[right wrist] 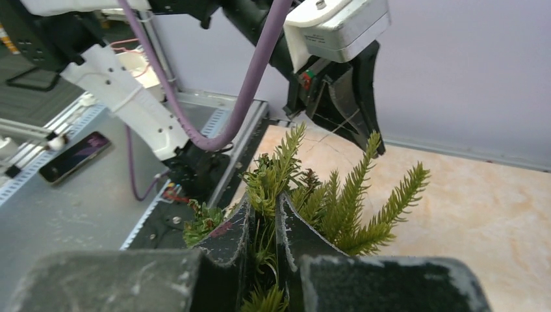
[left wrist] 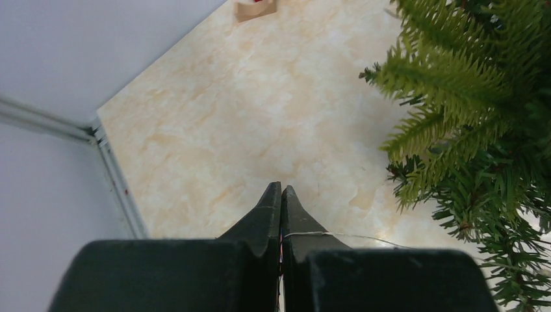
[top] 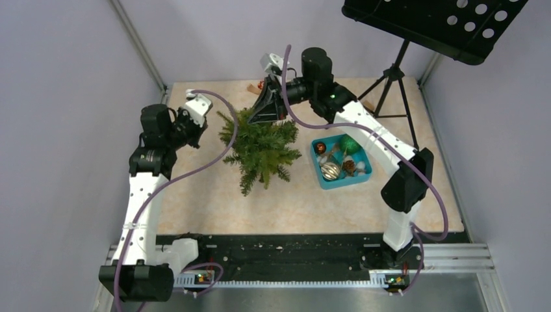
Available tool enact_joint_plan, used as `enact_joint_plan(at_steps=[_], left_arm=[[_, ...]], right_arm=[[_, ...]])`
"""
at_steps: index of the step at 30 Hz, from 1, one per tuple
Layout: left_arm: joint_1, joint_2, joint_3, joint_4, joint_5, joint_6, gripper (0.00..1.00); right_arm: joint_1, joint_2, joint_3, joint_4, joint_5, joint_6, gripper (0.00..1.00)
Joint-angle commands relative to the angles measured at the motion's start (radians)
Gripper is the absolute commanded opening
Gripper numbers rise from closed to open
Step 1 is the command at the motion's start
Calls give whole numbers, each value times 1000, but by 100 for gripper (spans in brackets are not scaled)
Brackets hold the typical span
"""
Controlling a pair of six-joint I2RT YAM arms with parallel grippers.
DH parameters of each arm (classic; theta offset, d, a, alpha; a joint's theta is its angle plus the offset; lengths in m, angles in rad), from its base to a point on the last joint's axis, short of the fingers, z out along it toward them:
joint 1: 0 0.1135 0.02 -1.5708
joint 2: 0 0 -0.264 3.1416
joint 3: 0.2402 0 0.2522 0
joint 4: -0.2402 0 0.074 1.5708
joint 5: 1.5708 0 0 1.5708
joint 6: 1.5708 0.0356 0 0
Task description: Decorate the small christmas tree
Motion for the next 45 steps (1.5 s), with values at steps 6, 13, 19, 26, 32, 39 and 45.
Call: enact_joint_plan(at_steps=[6, 13, 19, 26, 32, 39, 45], left_arm=[[-9, -29, -99, 133, 201, -90, 0], [-57, -13, -154, 285, 205, -157, 0], [-71, -8, -161, 348, 200, -187, 0], [-71, 6, -160, 355, 196, -178, 0], [-71, 27, -136, 347, 208, -176, 0], [-71, 39, -129, 345, 217, -174, 0], [-71, 52, -112, 340, 222, -170, 0]], right_arm=[[12, -136, -126, 161, -126, 134, 0], [6, -148, -202, 288, -86, 224, 12], [-9, -168, -144, 50, 138, 79, 61], [-13, -185, -84, -104, 300, -15, 80], [-43, -233, -31, -163, 396, -33, 99], [-82, -278, -13, -200, 451, -20, 99], [-159, -331, -48, -135, 668, 101, 99]])
